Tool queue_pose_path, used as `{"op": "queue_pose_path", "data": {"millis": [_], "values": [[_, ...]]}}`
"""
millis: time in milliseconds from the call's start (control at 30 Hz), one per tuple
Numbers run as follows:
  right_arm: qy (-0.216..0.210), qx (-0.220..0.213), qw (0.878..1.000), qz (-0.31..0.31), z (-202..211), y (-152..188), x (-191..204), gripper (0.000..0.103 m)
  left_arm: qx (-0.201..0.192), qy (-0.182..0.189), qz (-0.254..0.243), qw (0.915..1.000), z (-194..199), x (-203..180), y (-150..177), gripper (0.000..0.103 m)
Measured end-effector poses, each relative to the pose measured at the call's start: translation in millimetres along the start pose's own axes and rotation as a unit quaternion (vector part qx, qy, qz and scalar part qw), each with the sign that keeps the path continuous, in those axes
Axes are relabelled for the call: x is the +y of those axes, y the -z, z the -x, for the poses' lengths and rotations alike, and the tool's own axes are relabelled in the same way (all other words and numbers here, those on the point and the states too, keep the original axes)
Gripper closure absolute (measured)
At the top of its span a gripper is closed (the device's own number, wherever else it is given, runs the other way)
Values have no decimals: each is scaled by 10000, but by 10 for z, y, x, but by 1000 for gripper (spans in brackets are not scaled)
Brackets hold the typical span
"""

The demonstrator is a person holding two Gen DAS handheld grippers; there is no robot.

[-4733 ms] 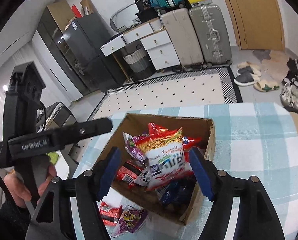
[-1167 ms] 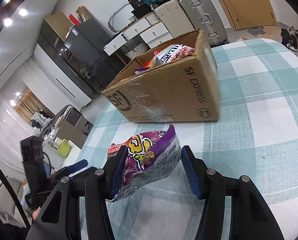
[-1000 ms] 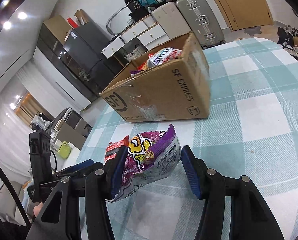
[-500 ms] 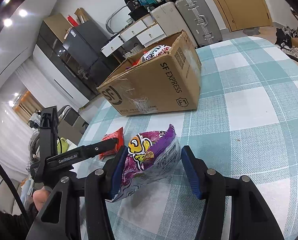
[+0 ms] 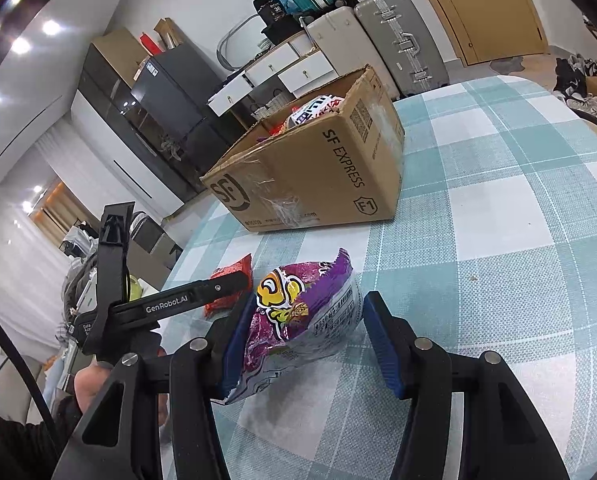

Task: Organize snacks
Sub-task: 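Grasp the red-black wafer pack with the left gripper while the right holds the purple bag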

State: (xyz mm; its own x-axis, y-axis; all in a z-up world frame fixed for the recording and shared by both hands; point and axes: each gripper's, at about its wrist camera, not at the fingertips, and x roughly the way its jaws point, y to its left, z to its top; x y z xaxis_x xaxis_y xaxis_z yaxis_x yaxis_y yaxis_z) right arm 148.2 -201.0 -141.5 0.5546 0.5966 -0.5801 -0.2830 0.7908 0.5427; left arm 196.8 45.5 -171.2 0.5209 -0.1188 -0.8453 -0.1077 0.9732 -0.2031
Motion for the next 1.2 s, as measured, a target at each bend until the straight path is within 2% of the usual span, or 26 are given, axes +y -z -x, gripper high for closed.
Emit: {"op": "queue_pose_path", "data": {"millis": [33,67,133,167,233,500,767,1200], "values": [[3,0,10000,14,6,-3,7,47,30,-46,-53,10000,3,-1,-2,25],[9,-7,10000,20,10,-5,12,47,43,-32,-135,9999,12,-4,-2,36],[15,-36,10000,30,36,-8,23,47,88,75,-231,9997,32,-3,12,50],[23,-55,10000,34,58,-10,32,47,108,136,-239,9996,51,11,15,55],[37,-79,9999,49,81,-16,41,47,109,156,-271,9995,91,42,35,57],[37,-153,9998,143,196,20,139,47,-130,156,-519,9984,527,46,229,58],[-47,-285,9994,173,366,56,211,47,-370,273,-553,9974,1009,87,465,58],[-261,-513,9981,213,668,104,329,47,-824,452,-626,9936,1594,45,591,58]]}}
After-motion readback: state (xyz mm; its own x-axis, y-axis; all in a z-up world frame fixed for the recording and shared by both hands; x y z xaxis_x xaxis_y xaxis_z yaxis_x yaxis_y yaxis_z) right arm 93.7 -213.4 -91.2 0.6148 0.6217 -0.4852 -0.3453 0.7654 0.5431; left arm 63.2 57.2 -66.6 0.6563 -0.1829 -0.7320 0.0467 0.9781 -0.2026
